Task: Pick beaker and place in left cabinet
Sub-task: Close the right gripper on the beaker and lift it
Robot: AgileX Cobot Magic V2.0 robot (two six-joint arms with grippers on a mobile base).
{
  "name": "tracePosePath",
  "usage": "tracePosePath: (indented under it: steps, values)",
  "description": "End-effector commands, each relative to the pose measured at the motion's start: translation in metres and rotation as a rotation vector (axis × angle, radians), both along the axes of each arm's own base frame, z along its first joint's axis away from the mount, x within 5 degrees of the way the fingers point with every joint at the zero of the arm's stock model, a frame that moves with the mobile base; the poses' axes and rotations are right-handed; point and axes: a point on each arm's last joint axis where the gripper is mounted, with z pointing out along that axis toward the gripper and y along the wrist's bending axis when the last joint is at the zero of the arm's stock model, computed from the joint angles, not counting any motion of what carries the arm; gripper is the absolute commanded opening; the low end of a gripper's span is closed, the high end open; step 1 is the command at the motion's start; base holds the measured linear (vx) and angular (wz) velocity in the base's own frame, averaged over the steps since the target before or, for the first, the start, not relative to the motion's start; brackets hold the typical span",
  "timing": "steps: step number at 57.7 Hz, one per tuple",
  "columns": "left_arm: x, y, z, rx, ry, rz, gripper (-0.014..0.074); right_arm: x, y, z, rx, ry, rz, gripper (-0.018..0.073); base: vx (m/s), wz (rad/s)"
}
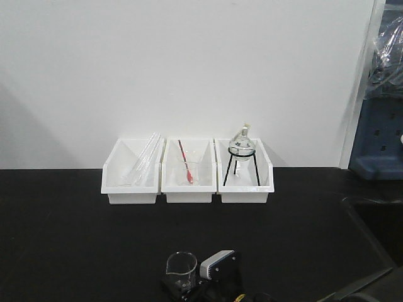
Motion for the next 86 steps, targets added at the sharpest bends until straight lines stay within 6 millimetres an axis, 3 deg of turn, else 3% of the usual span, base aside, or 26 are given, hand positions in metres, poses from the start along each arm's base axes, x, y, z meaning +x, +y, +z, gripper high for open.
tracePosePath:
  steps: [1,7,14,29,40,47,56,57,66,78,86]
  values:
    - [-0.001,0.000,0.003,-0.033,-0.080,-0.002,0.0001,0.011,0.006,0.036,0.097,-0.125,0.002,0.0590,0.00,0.00]
    - [-0.001,0.000,0.003,-0.033,-0.080,-0.002,0.0001,0.014,0.007,0.034,0.100,-0.128,0.001,0.0566,0.00,0.00]
    - [-0.001,0.000,0.003,-0.033,-0.080,-0.002,0.0001,0.014,0.007,0.034,0.100,-0.129,0.004,0.0466,0.00,0.00]
    - [-0.001,0.000,0.003,-0.033,-0.080,-0.002,0.0001,0.007,0.012,0.045,0.072,-0.154,0.102,-0.0016,0.00,0.00]
    - [-0.001,0.000,0.003,-0.033,-0.080,-0.002,0.0001,0.003,0.014,0.078,0.024,-0.059,0.151,-0.0006,0.00,0.00]
    - [-0.001,0.000,0.003,-0.033,-0.080,-0.002,0.0001,0.005,0.004,0.109,-0.038,0.066,0.037,-0.0006,0.00,0.00]
    - [-0.001,0.000,0.003,-0.033,-0.080,-0.002,0.0001,0.000,-0.015,0.153,-0.182,0.104,-0.112,-0.0006,0.00,0.00]
    - [-0.001,0.000,0.003,-0.033,-0.080,-0.002,0.0001,-0.012,-0.037,0.193,-0.298,0.118,-0.242,-0.0006,0.00,0.00]
    - [-0.001,0.000,0.003,-0.033,-0.080,-0.002,0.0001,-0.033,-0.064,0.237,-0.375,0.141,-0.392,-0.0004,0.00,0.00]
    - [-0.001,0.000,0.003,-0.033,-0.080,-0.002,0.0001,-0.080,-0.097,0.287,-0.389,0.103,-0.492,-0.0003,0.00,0.00]
    - [-0.001,0.000,0.003,-0.033,-0.080,-0.002,0.0001,-0.125,-0.120,0.297,-0.361,0.070,-0.504,-0.0003,0.00,0.00]
